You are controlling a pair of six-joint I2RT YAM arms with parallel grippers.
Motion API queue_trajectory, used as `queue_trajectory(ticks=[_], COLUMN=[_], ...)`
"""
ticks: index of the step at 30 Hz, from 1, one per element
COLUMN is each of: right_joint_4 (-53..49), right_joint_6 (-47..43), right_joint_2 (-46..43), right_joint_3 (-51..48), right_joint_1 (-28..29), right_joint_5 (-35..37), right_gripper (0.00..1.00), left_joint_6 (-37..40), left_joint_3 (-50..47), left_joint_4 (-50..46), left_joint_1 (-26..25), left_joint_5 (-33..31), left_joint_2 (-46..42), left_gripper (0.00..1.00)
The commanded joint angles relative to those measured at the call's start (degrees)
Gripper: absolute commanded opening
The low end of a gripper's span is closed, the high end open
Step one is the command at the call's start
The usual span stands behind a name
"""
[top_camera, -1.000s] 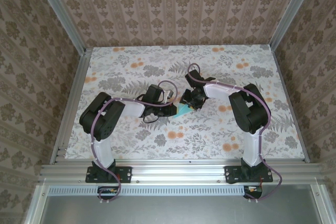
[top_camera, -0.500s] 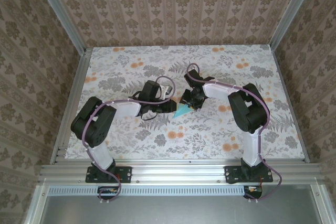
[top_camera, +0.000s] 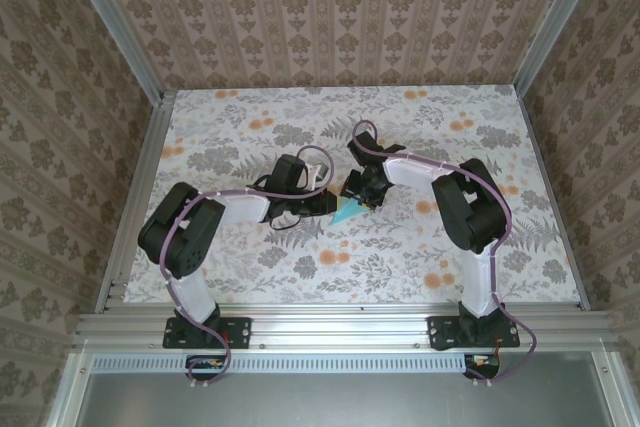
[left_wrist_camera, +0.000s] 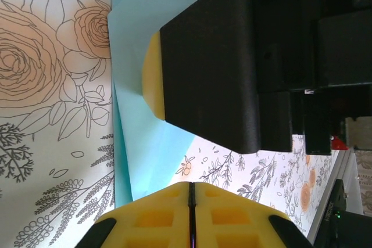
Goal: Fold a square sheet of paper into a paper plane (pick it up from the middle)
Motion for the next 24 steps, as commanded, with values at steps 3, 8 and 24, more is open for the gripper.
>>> queue_trajectory(ticks=[3,8,24], right_joint_4=[-6.2,-6.8,-7.3], right_joint_6=[0.4,0.5,2.2], right_joint_2=[13.5,13.6,13.9], right_joint_3=[-6.0,-5.8,-5.3], right_joint_1=[-0.1,-0.2,-0.2], right_joint_5=[9.3,9.6,9.5], right_gripper=[0.5,0.5,0.49], left_joint_6=[-0.8,-0.8,1.2], left_joint_3=[-0.2,0.2,0.8], left_joint_4=[1.2,1.8,-1.1], left_joint_1=[-0.5,-1.0,-1.4], left_joint_5=[0.8,1.8,-0.4], left_joint_2=[1.6,2.9,5.5], left_gripper=[0.08,0.08,0.08])
